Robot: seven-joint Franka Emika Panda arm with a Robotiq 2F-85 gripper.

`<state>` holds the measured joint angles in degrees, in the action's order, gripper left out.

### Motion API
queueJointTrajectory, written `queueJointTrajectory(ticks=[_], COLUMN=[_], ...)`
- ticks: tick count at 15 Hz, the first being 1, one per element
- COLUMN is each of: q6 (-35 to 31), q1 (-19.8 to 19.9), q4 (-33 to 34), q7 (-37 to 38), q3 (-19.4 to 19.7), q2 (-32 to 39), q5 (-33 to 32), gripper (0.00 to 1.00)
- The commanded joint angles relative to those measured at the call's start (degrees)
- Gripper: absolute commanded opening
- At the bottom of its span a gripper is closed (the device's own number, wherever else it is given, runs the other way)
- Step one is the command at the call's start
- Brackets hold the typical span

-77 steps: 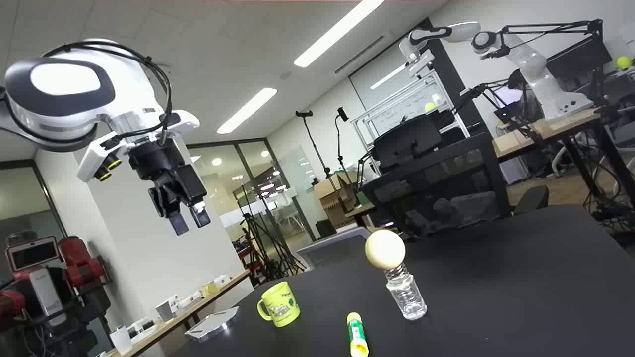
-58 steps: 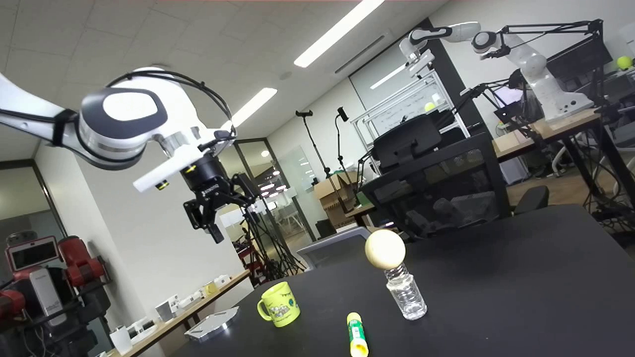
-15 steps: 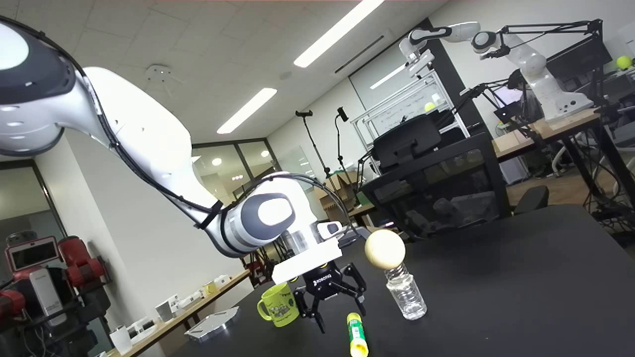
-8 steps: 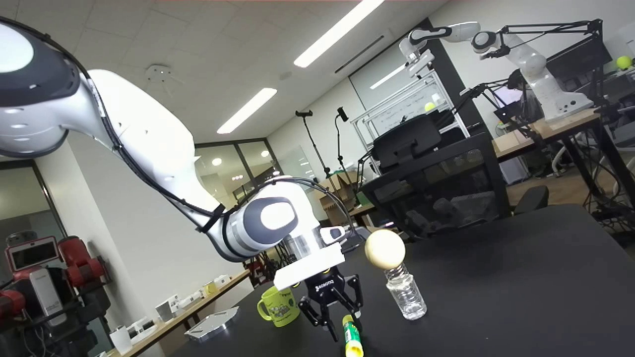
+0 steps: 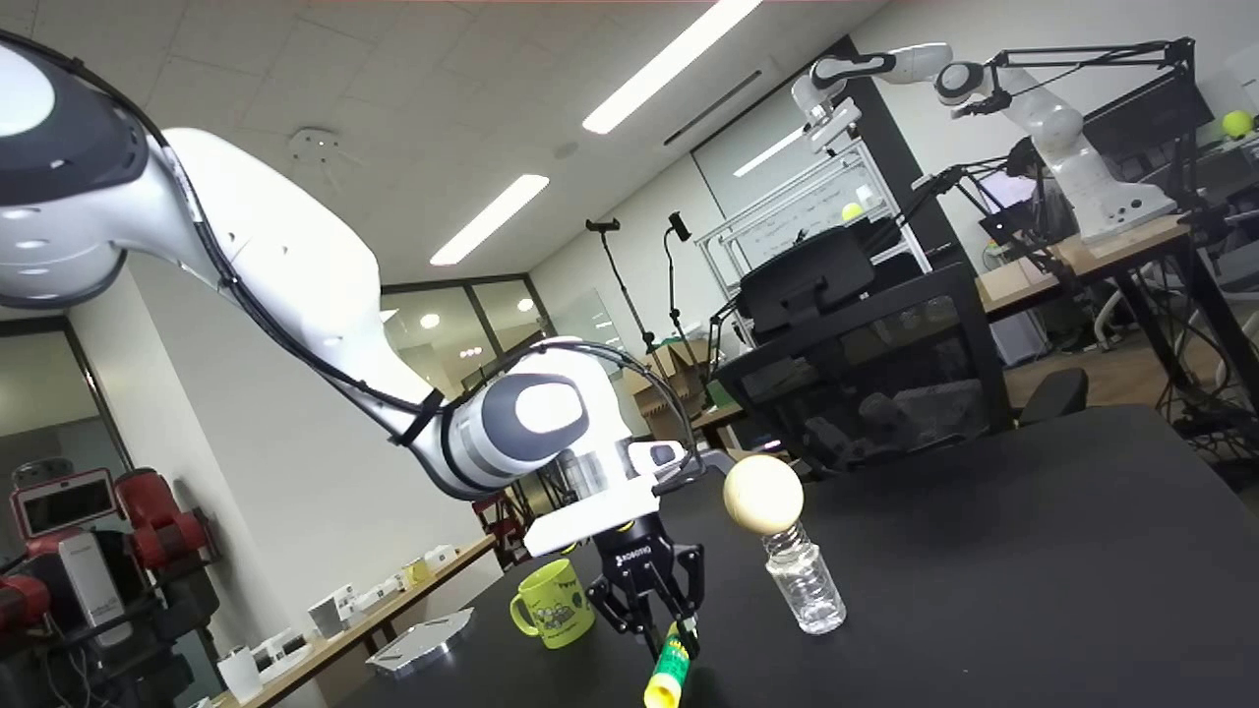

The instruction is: Pick up the green glue stick from the table and place it in the light yellow cup.

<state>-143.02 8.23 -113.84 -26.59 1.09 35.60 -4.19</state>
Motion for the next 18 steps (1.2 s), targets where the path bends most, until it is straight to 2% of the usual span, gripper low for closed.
queueJointTrajectory(ticks=[1,4,6,10,18], q6=[8.54,16.39,24.45,34.68,45.15], q1=[-0.95,-2.49,-2.78,-3.35,-2.86], q4=[2.13,4.93,8.48,16.82,36.85], q7=[8.29,15.28,18.23,25.79,35.11], q3=[-0.93,-1.19,-1.85,-1.54,-1.57], q2=[-2.98,-4.03,-3.94,-1.84,8.09], q5=[2.54,6.03,8.81,14.58,23.09], gripper=[0.09,0.09,0.09,0.09,0.09])
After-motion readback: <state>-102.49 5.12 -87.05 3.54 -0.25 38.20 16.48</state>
